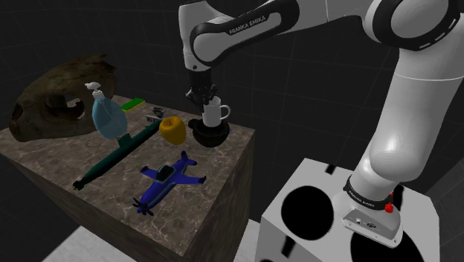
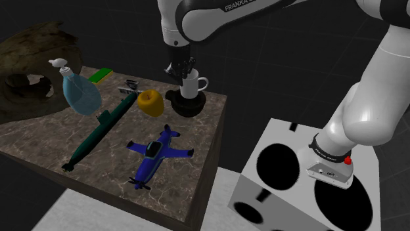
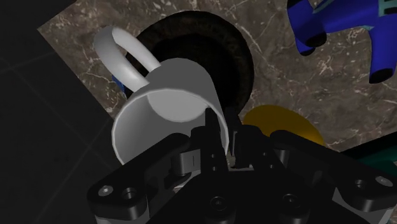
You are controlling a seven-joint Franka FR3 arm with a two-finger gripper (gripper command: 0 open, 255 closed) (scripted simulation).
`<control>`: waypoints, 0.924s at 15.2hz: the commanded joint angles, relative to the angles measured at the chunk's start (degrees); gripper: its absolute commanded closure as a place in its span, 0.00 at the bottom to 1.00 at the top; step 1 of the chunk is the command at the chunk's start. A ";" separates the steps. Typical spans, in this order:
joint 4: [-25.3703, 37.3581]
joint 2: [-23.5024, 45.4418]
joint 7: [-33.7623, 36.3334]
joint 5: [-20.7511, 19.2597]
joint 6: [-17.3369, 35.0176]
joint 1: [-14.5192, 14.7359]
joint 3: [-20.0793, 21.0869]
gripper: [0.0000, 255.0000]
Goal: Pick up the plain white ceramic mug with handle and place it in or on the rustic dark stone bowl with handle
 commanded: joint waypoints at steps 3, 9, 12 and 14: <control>-0.67 0.26 0.01 -0.12 0.96 -0.05 -0.06 1.00; -0.67 0.26 0.01 -0.12 0.96 -0.05 -0.06 0.00; -0.67 0.26 0.01 -0.12 0.96 -0.05 -0.06 0.00; -0.67 0.27 0.01 -0.12 0.96 -0.04 -0.06 0.00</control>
